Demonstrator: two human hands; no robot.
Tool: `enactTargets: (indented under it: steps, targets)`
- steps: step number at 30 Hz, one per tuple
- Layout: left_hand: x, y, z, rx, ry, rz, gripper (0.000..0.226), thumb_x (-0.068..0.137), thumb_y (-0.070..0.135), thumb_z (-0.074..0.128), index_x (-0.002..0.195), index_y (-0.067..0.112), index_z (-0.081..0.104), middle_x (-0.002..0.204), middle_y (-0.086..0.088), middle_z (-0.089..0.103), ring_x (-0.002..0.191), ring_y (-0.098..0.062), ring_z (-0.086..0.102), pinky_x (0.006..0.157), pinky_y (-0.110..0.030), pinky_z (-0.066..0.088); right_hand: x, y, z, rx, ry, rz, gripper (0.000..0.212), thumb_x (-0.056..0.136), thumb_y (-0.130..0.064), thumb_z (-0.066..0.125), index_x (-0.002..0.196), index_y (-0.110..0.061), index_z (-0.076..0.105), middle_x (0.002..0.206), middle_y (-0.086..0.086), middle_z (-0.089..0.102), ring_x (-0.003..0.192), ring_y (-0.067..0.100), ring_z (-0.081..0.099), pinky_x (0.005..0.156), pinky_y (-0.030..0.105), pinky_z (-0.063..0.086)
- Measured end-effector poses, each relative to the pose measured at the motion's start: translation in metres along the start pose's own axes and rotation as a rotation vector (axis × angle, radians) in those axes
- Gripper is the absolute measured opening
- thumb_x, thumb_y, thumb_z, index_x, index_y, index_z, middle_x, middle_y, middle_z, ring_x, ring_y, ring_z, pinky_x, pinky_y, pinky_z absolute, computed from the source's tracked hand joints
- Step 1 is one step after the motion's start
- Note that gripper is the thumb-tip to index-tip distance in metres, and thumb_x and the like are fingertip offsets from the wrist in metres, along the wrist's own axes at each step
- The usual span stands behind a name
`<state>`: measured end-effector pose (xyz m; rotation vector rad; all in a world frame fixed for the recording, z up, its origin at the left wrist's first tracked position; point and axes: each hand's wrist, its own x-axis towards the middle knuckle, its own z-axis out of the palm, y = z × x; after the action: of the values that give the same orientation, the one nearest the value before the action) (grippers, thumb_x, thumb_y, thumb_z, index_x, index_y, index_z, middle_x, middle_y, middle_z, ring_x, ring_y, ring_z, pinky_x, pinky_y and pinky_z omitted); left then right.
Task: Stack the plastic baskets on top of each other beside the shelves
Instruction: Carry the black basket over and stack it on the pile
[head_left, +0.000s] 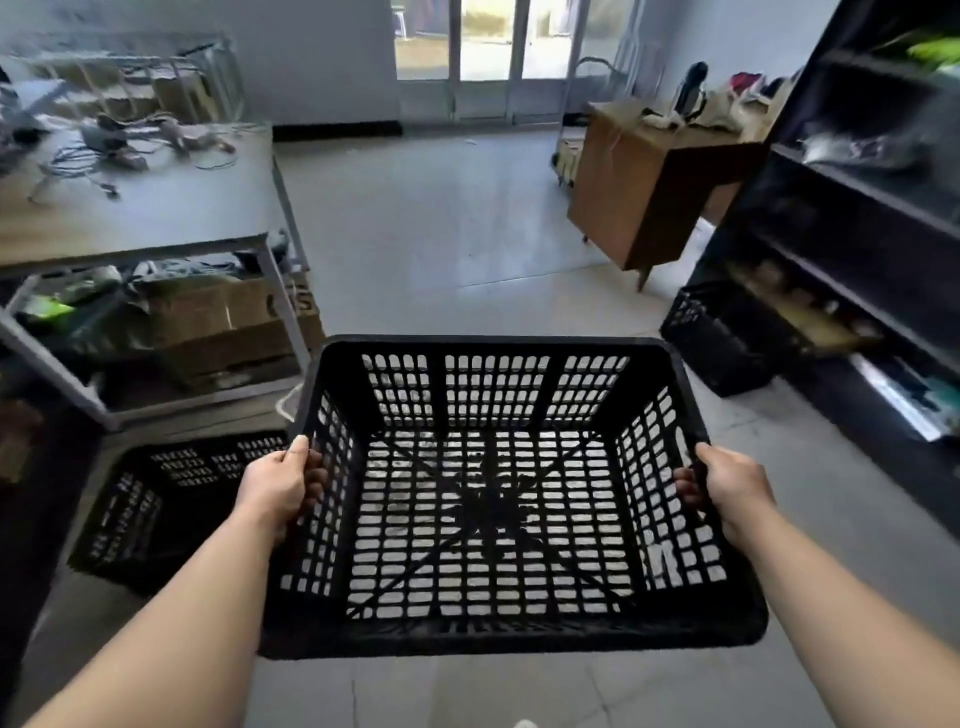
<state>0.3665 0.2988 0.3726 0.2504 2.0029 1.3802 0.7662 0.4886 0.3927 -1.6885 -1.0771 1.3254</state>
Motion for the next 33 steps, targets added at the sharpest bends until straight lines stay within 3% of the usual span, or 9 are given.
enactTargets:
  steps: [3, 7, 12, 17, 21, 27, 30, 33]
  targets:
    - [0.013, 0.019, 0.072, 0.016, -0.071, 0.005, 0.036, 0.099, 0.034, 0.041, 0.078, 0.01, 0.055, 0.066, -0.008, 0.055, 0.028, -0.002, 0.045, 0.03, -0.009, 0.032, 0.041, -0.008, -0.042, 0.02, 0.061, 0.012, 0.022, 0.098, -0.017, 0.042, 0.085, -0.005, 0.057, 0.066, 0.015, 0.058, 0.033, 0.008, 0.053, 0.032, 0.017, 0.039]
    - [0.027, 0.042, 0.156, 0.052, -0.159, 0.023, 0.036, 0.099, 0.034, 0.041, 0.079, 0.008, 0.056, 0.067, -0.008, 0.056, 0.038, -0.008, 0.049, 0.034, -0.011, 0.036, 0.084, -0.017, -0.087, 0.07, 0.135, 0.042, 0.021, 0.098, -0.017, 0.042, 0.087, -0.007, 0.056, 0.067, 0.015, 0.057, 0.033, 0.007, 0.053, 0.031, 0.016, 0.039]
    - [0.057, 0.076, 0.249, 0.081, -0.266, 0.027, 0.036, 0.099, 0.032, 0.042, 0.075, 0.008, 0.055, 0.05, -0.004, 0.057, 0.028, -0.003, 0.045, 0.032, -0.01, 0.033, 0.134, -0.028, -0.124, 0.141, 0.222, 0.077, 0.016, 0.098, -0.016, 0.044, 0.105, -0.006, 0.054, 0.068, 0.016, 0.059, 0.036, 0.009, 0.056, 0.034, 0.018, 0.042]
    - [0.105, 0.117, 0.334, 0.144, -0.405, 0.026, 0.037, 0.1, 0.033, 0.039, 0.076, 0.009, 0.053, 0.062, -0.007, 0.052, 0.048, -0.015, 0.044, 0.043, -0.022, 0.035, 0.193, -0.043, -0.135, 0.209, 0.326, 0.141, 0.014, 0.097, -0.016, 0.045, 0.098, -0.006, 0.055, 0.063, 0.014, 0.06, 0.036, 0.01, 0.057, 0.035, 0.018, 0.042]
    - [0.156, 0.159, 0.403, 0.205, -0.456, 0.058, 0.038, 0.099, 0.033, 0.04, 0.074, 0.008, 0.054, 0.054, -0.005, 0.053, 0.033, -0.008, 0.046, 0.045, -0.023, 0.032, 0.247, -0.061, -0.135, 0.23, 0.413, 0.202, 0.018, 0.097, -0.016, 0.047, 0.106, -0.003, 0.056, 0.067, 0.016, 0.062, 0.037, 0.012, 0.058, 0.035, 0.019, 0.045]
    - [0.21, 0.23, 0.498, 0.269, -0.541, 0.091, 0.036, 0.101, 0.026, 0.038, 0.076, 0.006, 0.054, 0.062, -0.009, 0.055, 0.028, -0.004, 0.047, 0.047, -0.025, 0.037, 0.322, -0.087, -0.131, 0.286, 0.501, 0.28, 0.027, 0.097, -0.02, 0.047, 0.107, 0.003, 0.057, 0.044, 0.005, 0.062, 0.037, 0.012, 0.059, 0.033, 0.018, 0.044]
    - [0.23, 0.257, 0.542, 0.28, -0.609, 0.091, 0.033, 0.101, 0.024, 0.037, 0.078, 0.006, 0.053, 0.061, -0.008, 0.055, 0.03, -0.004, 0.047, 0.039, -0.018, 0.038, 0.353, -0.098, -0.133, 0.3, 0.539, 0.287, 0.026, 0.097, -0.021, 0.046, 0.101, 0.001, 0.058, 0.046, 0.006, 0.063, 0.038, 0.012, 0.059, 0.035, 0.019, 0.046]
    - [0.245, 0.277, 0.586, 0.292, -0.648, 0.101, 0.033, 0.1, 0.022, 0.038, 0.074, 0.006, 0.052, 0.067, -0.012, 0.055, 0.03, -0.005, 0.05, 0.036, -0.014, 0.041, 0.383, -0.112, -0.137, 0.284, 0.57, 0.278, 0.021, 0.099, -0.02, 0.044, 0.092, -0.006, 0.057, 0.062, 0.012, 0.064, 0.046, 0.016, 0.061, 0.042, 0.023, 0.049]
